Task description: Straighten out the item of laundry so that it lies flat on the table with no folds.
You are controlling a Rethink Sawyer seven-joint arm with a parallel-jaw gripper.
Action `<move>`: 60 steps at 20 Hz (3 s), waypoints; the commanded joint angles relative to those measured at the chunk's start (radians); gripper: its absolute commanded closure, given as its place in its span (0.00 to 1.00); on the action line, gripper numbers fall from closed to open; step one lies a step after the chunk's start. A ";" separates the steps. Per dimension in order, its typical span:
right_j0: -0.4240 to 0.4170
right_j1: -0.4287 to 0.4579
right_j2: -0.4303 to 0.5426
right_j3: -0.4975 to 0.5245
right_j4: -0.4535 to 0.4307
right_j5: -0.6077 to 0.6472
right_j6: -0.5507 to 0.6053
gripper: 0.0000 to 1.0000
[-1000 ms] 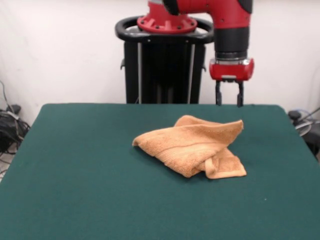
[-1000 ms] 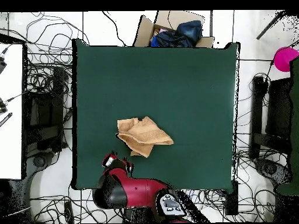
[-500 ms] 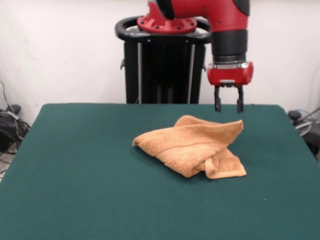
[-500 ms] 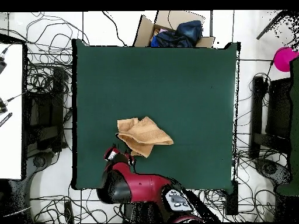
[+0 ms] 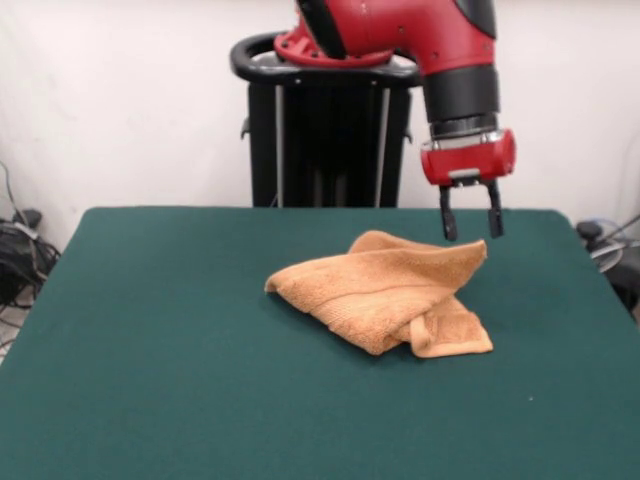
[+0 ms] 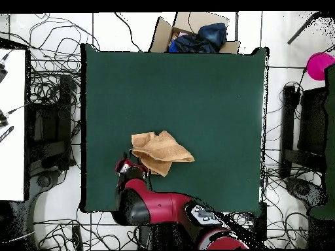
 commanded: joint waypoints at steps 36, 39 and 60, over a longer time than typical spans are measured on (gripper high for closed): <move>0.068 -0.005 -0.076 -0.096 0.117 -0.099 0.111 0.00; 0.082 0.015 -0.107 -0.113 0.116 -0.090 0.083 0.00; 0.122 0.057 -0.129 -0.112 0.107 0.047 0.133 0.00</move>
